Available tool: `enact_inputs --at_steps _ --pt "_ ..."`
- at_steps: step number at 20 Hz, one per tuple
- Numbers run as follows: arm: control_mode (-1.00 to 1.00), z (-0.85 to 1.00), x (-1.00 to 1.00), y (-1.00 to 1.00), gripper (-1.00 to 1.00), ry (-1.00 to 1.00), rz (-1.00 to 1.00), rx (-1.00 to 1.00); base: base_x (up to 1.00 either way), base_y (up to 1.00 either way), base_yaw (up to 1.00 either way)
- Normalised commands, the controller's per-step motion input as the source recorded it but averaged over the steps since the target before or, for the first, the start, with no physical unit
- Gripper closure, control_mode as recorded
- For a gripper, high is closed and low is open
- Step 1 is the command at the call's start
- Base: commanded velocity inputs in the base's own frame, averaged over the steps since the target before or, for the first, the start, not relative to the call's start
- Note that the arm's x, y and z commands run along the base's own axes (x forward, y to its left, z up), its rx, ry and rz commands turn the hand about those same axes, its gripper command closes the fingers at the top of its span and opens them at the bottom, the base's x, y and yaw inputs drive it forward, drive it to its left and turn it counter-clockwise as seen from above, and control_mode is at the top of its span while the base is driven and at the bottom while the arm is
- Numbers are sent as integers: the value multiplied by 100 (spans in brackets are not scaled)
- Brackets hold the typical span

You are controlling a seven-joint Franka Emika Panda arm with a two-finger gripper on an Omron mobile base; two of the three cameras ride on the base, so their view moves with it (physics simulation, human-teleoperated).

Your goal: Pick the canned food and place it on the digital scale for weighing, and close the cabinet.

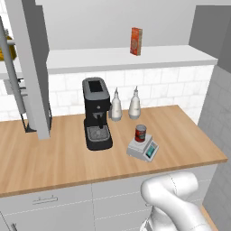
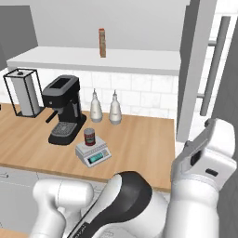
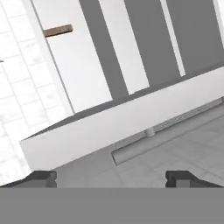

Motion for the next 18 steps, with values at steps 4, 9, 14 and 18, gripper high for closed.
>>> enact_inputs --at_steps 4,9,14,18 --pt "-100 0 -60 -7 -100 -18 0 -17 0 0 0" --pt "-100 0 59 0 -100 -3 -1 -15 0 0 0" --pt "-100 -2 87 -17 -100 0 0 -2 0 0 0" --pt "-100 -2 30 -70 -100 0 0 0 0 0 0"
